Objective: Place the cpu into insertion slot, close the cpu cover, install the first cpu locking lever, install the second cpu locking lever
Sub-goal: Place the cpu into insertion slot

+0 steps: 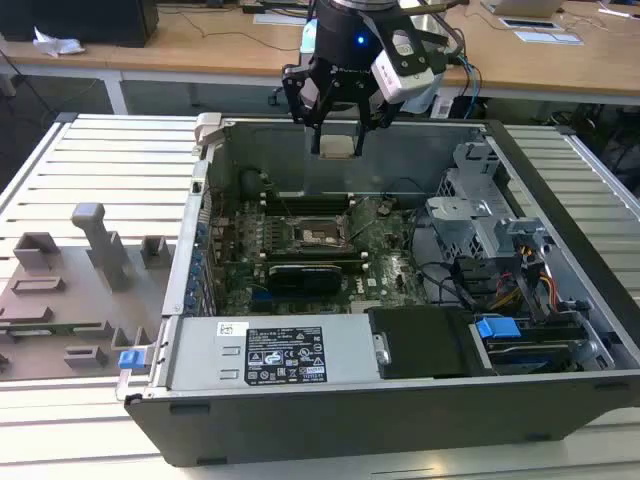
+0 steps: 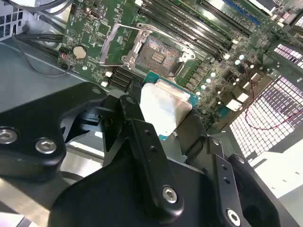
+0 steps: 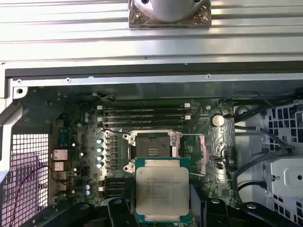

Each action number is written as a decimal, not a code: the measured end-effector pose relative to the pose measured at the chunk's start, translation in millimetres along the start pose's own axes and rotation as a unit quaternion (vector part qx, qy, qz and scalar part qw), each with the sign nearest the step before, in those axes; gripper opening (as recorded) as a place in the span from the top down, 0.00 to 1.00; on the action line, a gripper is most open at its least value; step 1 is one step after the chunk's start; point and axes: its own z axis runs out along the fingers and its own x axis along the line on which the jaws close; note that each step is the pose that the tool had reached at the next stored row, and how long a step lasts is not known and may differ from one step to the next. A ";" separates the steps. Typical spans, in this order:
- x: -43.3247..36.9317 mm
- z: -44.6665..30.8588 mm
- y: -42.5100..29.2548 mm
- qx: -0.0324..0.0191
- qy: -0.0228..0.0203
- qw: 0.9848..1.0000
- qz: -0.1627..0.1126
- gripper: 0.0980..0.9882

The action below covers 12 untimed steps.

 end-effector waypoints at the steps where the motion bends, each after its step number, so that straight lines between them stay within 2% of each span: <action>1: 0.0 1.1 -0.1 0.000 0.000 1.000 0.000 0.50; 12: -0.2 7.7 -0.7 0.000 0.000 1.000 0.000 0.50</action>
